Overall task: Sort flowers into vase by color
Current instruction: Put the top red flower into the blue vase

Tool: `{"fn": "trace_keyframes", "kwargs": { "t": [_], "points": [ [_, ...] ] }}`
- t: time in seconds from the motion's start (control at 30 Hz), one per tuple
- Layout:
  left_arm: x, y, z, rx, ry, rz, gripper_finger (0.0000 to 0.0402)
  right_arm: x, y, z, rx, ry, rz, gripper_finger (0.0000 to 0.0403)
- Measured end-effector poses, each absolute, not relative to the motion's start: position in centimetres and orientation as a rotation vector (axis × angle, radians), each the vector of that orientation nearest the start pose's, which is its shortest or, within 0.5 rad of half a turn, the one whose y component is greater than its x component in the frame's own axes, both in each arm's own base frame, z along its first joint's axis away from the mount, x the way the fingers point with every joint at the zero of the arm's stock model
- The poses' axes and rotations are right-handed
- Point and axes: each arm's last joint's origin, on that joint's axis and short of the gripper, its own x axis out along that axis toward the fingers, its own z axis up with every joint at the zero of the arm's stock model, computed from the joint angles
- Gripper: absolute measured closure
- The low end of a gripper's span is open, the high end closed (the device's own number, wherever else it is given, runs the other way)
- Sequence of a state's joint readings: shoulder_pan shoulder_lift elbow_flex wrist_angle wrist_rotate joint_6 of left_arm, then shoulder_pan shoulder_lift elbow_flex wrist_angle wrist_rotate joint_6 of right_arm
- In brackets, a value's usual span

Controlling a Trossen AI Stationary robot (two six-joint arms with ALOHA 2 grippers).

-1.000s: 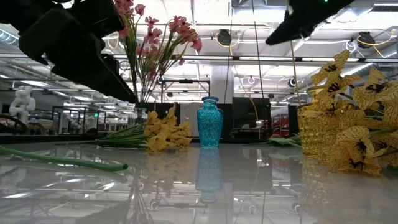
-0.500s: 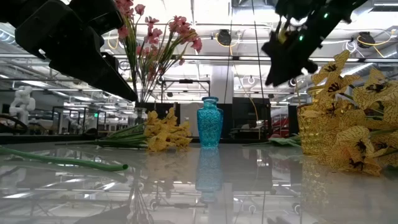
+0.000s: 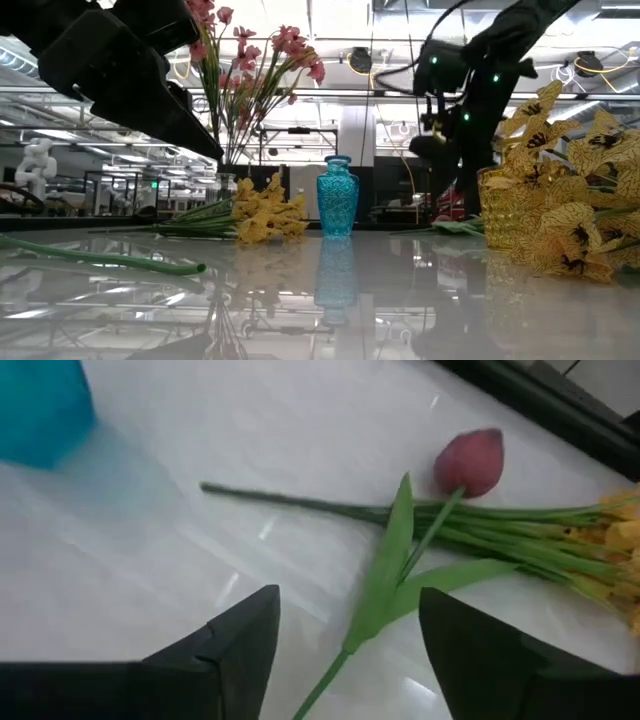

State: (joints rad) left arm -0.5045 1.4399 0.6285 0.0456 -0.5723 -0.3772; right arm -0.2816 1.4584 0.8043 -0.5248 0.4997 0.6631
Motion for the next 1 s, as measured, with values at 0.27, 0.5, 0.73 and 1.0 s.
{"fn": "trace_keyframes", "kwargs": {
  "t": [0.27, 0.5, 0.73, 1.0],
  "points": [
    [23.9, -11.4, 16.5, 0.03, 0.627, 0.192, 0.0071, 24.1, -9.5, 17.1, 0.43, 0.89, -1.178, 0.0159],
    [23.9, -11.4, 16.5, 0.023, 0.624, 0.196, 0.0071, 22.9, -9.3, 15.0, 0.423, 0.825, -1.256, 0.0168],
    [24.0, -11.5, 16.7, 0.009, 0.602, 0.19, 0.0071, 21.7, -9.0, 12.5, 0.497, 0.686, -1.26, 0.0184],
    [24.0, -11.5, 16.7, 0.016, 0.603, 0.188, 0.0071, 21.5, -9.3, 12.4, 0.501, 0.681, -1.273, 0.0207]
  ]
}}
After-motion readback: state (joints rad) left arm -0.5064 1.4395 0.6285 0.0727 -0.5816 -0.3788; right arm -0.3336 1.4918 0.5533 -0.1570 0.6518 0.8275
